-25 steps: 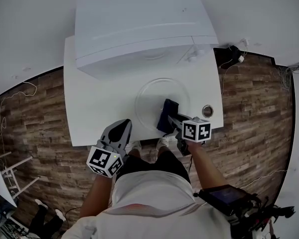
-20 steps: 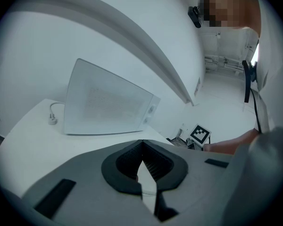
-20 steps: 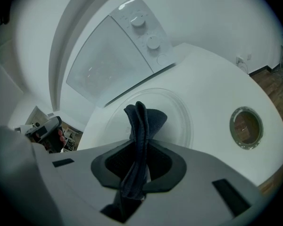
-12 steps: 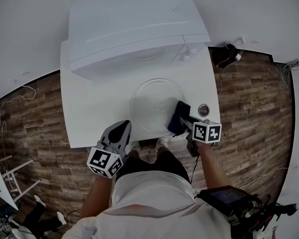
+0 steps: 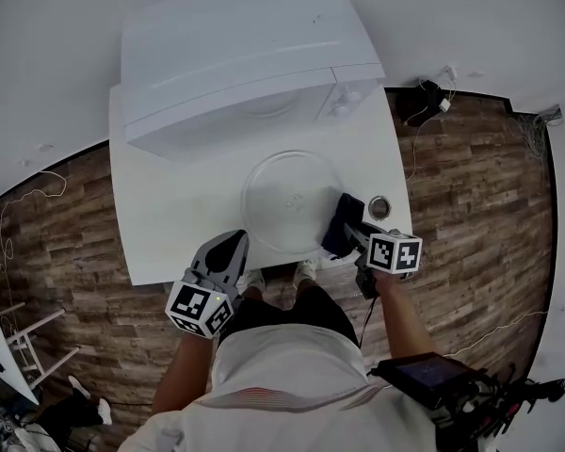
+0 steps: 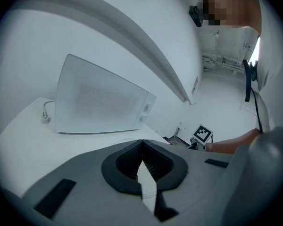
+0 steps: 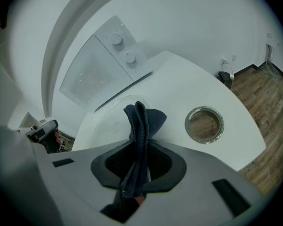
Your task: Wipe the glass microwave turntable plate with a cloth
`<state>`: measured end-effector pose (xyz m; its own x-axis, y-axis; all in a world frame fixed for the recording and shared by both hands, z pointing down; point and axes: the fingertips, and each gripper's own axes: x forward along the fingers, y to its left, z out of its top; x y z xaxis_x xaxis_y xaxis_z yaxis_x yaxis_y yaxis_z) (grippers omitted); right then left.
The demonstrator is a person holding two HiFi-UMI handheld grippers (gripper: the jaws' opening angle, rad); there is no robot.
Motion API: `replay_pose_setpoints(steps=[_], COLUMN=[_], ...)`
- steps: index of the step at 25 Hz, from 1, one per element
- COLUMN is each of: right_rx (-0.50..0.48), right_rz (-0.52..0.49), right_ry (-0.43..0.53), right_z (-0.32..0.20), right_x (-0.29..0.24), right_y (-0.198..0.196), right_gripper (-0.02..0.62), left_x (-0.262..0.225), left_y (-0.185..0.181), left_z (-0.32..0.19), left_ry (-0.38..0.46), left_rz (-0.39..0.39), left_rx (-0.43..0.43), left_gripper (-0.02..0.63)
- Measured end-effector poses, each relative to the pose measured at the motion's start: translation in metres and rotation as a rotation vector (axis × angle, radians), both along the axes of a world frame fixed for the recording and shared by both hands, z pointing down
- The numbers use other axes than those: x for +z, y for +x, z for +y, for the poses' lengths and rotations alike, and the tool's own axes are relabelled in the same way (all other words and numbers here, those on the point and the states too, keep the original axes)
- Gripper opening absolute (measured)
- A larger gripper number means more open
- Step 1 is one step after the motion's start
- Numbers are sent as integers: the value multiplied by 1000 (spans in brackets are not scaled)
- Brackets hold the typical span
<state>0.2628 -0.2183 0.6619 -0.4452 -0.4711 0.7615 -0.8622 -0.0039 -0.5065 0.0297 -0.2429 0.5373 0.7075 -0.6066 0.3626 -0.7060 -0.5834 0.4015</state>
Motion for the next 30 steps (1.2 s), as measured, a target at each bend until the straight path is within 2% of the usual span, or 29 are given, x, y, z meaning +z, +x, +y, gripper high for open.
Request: replay_pose_setpoints(steps=[4,10,15,20,25,30], right_rx=[6,68,162,217,204,188], right_rz=[-24,-55,-36,16,50,54], right_ry=[83,336,504,610,707,811], right_z=[-4,-14,3,23,40,63], right_x=[-17,-81,-136,-179,-217,-254], right_y=[-7,-22,-36,-48,-60,-62], right_gripper=[63,63,63,63,63,63], left_x=[-4,-18,-41,-63,-79,-98], left_y=[1,-4,-17,-37,-47,-41], left_z=[-1,-3,1,0,10,38], left_ry=[9,52,108,152,177,214], left_rz=[8,28,55,75,96,116], left_rx=[6,52,128,173,180,179], left_gripper=[11,11,9,11,11,11])
